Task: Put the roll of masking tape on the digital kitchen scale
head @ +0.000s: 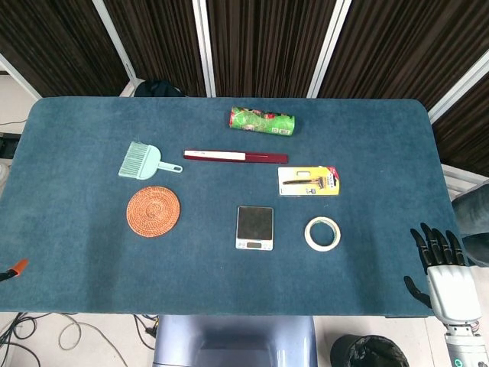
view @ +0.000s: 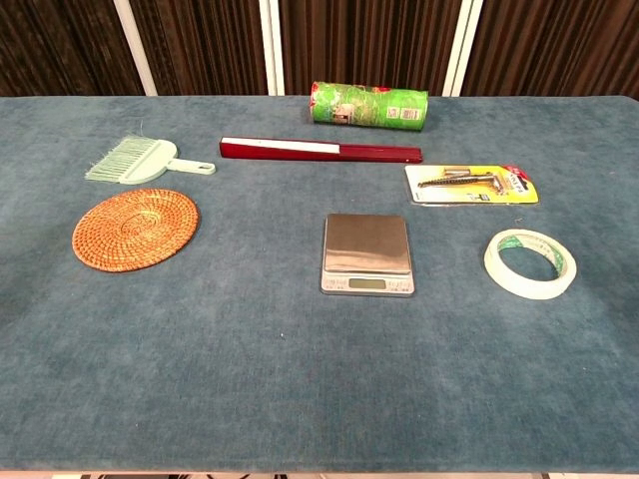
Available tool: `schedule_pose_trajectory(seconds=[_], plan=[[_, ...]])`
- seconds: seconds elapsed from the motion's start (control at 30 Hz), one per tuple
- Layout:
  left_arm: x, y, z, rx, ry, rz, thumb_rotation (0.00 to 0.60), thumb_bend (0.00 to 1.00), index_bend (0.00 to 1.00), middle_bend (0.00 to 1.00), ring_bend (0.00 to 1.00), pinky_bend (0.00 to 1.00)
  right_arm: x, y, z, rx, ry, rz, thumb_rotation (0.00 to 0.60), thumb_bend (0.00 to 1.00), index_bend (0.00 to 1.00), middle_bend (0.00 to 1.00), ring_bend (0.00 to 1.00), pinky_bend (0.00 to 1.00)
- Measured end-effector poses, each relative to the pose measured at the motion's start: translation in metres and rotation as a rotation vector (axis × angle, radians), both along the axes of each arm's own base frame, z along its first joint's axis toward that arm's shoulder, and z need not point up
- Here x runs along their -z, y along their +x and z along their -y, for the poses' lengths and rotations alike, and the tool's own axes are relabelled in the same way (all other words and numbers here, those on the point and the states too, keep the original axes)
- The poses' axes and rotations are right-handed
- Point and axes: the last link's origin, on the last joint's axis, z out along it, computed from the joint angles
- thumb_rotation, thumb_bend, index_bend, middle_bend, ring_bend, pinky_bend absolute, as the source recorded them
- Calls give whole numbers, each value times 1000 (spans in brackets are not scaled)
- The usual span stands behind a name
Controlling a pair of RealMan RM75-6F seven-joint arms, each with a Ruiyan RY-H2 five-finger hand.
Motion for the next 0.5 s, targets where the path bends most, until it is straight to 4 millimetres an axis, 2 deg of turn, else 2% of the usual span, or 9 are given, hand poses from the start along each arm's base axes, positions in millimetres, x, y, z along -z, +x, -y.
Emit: schedule_pose_trajectory(seconds=[0.1,0.17,0.23,0.3,0.37,0.43,0.5], plan=[[-1,0,0,0,5,7,600,0,0,0,0,0,2,4,0,-30,17,25,600,356,4,184,248,173],[-3,-1,1,-4,13,10,600,0,0,0,0,0,5,6,-1,-50,35,41,600,468,18,274,332,262],[-4,-1,1,-7,19,12,600,0,0,0,0,0,9,8,-1,-66,64,50,600,631,37,375,425,353],[-4,-1,1,-7,18,12,600,0,0,0,0,0,13,9,1,-72,96,53,600,719,42,471,514,405],[-3,-1,0,-5,14,10,600,0,0,0,0,0,17,11,4,-79,129,49,600,789,44,574,609,453],[-2,0,0,-3,9,7,600,0,0,0,0,0,23,16,12,-94,181,38,600,848,44,674,692,565],[-1,0,0,-2,6,4,600,0,0,0,0,0,29,21,19,-107,223,26,600,884,44,727,735,626]])
